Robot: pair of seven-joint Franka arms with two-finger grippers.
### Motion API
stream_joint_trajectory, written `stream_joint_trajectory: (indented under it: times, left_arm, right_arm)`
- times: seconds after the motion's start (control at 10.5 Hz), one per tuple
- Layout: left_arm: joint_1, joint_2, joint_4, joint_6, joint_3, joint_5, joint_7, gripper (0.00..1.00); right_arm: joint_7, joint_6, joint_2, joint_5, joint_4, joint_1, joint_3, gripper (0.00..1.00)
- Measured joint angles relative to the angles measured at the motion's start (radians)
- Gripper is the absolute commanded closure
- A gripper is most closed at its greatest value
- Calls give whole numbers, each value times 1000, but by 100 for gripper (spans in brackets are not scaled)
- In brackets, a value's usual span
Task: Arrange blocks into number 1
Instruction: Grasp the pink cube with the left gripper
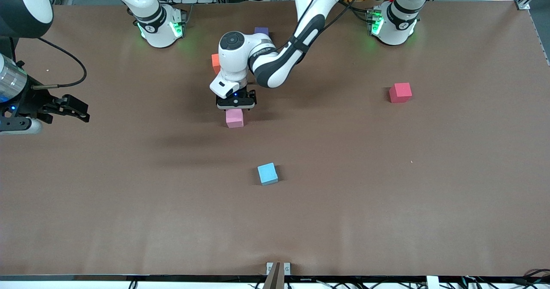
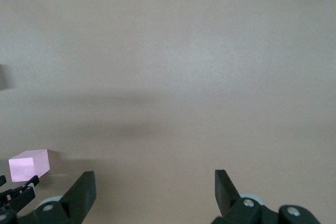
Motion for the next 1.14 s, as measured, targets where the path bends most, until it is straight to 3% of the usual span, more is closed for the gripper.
stream_joint_trajectory:
  times: [0.86, 0.95, 1.05, 1.14]
  left_arm:
    - [-16, 33, 11, 75, 45, 0, -35, 0]
    - [-17, 38, 11, 78, 46, 0, -35, 67]
    - [-18, 39, 11, 80, 46, 0, -44, 100]
    - [-18, 39, 13, 80, 46, 0, -60, 100]
  right_arm:
    - [0, -13, 2, 0, -2, -20, -2, 0]
    - [0, -13, 3, 0, -2, -20, -2, 0]
    - [0, -13, 3, 0, -3, -20, -2, 0]
    - [0, -13, 4, 0, -3, -20, -2, 0]
